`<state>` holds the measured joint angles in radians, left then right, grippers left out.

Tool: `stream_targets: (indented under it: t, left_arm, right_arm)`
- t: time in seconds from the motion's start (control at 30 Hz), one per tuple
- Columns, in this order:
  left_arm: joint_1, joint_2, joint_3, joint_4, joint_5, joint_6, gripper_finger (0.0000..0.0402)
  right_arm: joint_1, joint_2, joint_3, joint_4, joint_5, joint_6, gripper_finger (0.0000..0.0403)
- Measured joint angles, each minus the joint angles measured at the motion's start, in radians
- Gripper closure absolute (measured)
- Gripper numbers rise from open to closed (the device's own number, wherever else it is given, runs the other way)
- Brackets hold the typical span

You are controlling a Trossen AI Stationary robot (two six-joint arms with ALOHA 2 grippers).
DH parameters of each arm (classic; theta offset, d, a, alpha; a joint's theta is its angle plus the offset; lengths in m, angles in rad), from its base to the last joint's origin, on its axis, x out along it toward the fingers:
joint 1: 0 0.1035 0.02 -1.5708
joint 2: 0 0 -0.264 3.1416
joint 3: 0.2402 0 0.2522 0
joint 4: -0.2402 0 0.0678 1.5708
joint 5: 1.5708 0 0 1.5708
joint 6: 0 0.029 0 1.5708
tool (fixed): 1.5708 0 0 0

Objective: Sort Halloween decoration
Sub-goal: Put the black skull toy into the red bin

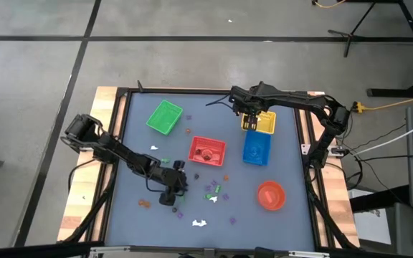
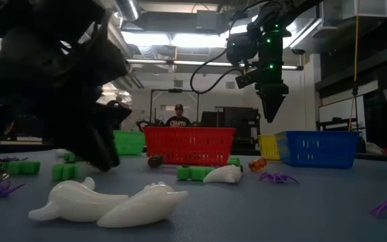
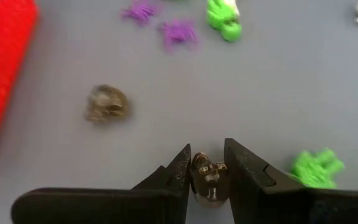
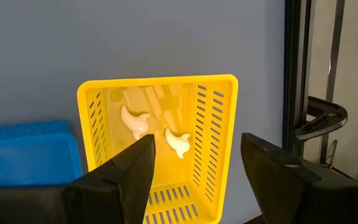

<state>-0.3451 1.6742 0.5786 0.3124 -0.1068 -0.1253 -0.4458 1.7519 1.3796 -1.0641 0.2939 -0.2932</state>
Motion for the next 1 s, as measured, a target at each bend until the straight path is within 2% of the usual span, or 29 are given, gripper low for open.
stream_targets:
  t: [0.67, 1.0]
  left_arm:
    - [0.195, -0.003, 0.0, 0.424, 0.009, 0.002, 0.0344]
    - [0.295, -0.004, 0.0, 0.437, -0.035, 0.005, 0.0344]
  right_arm:
    - [0.0, 0.0, 0.0, 0.001, 0.0, 0.0, 0.0166]
    - [0.0, 0.0, 0.0, 0.001, 0.0, 0.0, 0.0166]
